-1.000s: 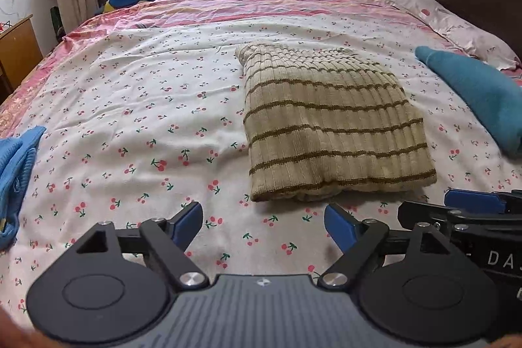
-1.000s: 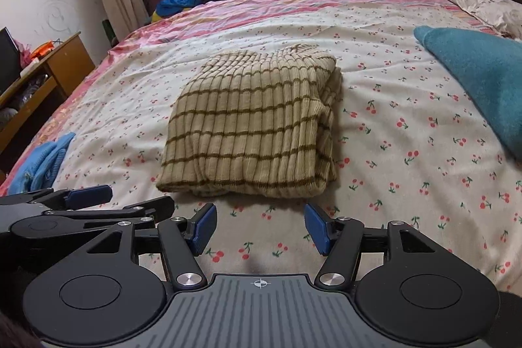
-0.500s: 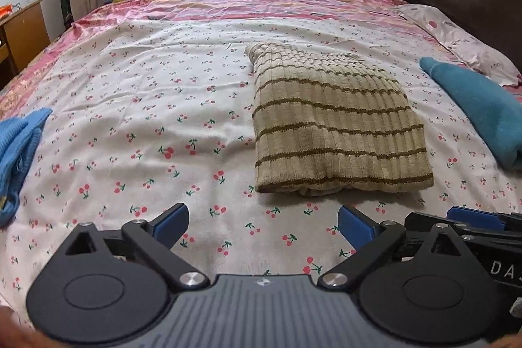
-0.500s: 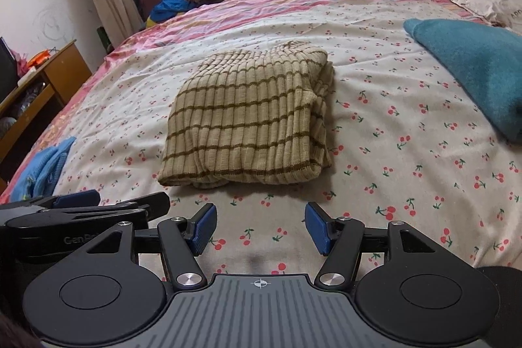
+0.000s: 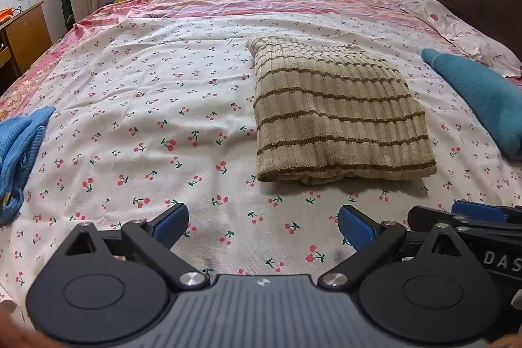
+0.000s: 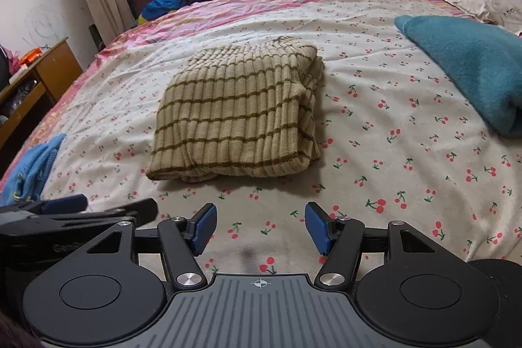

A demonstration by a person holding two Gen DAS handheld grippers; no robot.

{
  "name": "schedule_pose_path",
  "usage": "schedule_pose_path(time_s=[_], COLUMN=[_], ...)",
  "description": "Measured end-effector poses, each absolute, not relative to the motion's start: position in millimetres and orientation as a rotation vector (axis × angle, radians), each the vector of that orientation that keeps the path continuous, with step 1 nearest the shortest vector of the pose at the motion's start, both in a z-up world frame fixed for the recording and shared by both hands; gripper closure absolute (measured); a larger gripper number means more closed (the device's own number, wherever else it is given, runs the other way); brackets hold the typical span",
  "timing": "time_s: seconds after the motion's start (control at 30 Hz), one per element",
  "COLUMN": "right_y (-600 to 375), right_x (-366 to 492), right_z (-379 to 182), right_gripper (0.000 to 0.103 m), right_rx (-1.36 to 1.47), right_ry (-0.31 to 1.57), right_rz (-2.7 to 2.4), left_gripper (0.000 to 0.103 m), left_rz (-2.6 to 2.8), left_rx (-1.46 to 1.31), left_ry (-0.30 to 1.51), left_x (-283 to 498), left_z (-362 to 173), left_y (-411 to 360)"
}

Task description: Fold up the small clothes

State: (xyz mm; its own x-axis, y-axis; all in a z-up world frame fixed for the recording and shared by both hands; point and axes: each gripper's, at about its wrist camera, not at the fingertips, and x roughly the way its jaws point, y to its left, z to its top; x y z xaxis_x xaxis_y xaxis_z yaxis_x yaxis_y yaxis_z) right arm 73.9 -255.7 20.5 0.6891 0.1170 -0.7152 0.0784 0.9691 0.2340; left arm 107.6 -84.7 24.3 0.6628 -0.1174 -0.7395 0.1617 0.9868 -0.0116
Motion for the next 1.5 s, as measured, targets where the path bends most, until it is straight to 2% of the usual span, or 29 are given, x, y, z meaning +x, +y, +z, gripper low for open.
schedule_pose_path(time_s=[1.5], right_y=[-252.4], right_x=[72.1], right_z=[16.3], right_gripper=[0.043], right_rx=[0.254], right_ry=[0.822], right_rz=[0.015], left_gripper=[0.0], left_rz=[-0.138], left_rx=[0.085], left_ry=[0.833], left_x=[104.1], left_z=[23.3], left_y=[-85.9])
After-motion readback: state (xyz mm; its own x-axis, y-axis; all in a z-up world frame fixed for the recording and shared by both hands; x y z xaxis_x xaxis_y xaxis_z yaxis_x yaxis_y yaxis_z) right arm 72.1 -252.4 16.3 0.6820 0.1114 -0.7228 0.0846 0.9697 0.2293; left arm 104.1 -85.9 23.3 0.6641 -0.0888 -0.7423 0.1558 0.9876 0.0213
